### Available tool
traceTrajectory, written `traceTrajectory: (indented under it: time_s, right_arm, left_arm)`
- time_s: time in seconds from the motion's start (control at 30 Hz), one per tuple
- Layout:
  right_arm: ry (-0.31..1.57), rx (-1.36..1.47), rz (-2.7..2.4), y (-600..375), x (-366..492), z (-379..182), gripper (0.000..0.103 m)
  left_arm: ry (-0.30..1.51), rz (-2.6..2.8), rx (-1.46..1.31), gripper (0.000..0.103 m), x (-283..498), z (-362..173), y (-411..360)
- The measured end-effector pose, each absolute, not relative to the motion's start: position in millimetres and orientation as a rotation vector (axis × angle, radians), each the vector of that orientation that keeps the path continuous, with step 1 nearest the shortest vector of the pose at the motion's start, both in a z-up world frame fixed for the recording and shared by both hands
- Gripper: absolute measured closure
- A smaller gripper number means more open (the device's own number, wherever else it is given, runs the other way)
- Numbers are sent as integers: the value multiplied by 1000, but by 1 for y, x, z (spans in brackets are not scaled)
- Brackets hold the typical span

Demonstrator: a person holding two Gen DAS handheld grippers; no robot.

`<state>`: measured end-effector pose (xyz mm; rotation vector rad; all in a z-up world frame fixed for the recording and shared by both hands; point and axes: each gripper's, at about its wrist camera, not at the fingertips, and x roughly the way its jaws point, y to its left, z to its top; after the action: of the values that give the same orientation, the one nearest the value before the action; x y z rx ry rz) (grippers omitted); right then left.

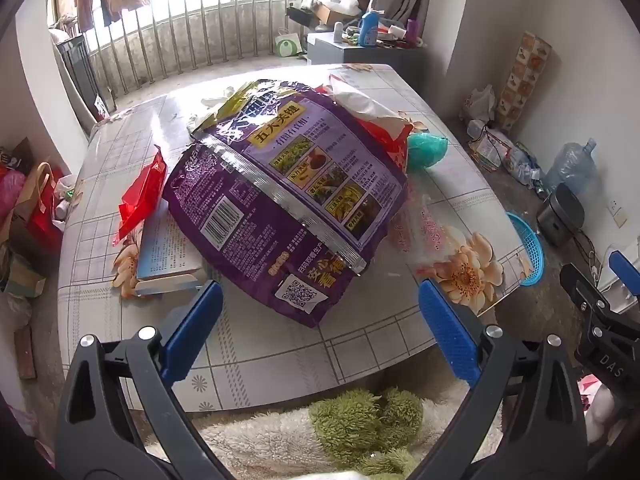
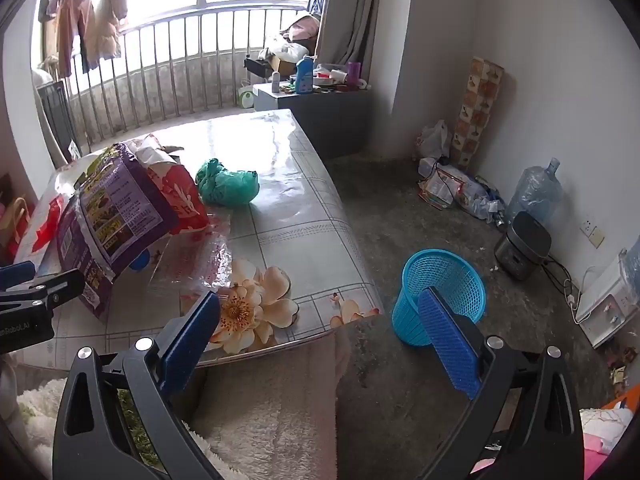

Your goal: Collect trash

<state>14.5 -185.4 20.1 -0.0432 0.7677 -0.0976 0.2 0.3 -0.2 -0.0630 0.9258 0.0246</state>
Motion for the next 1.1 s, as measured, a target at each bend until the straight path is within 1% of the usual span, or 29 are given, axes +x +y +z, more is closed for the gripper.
traceTrajectory:
  time_s: [1.1]
  right_arm:
    - [763, -17, -89, -187, 14, 17, 7]
  left_arm:
    - [923, 46, -68, 9, 1, 0, 5]
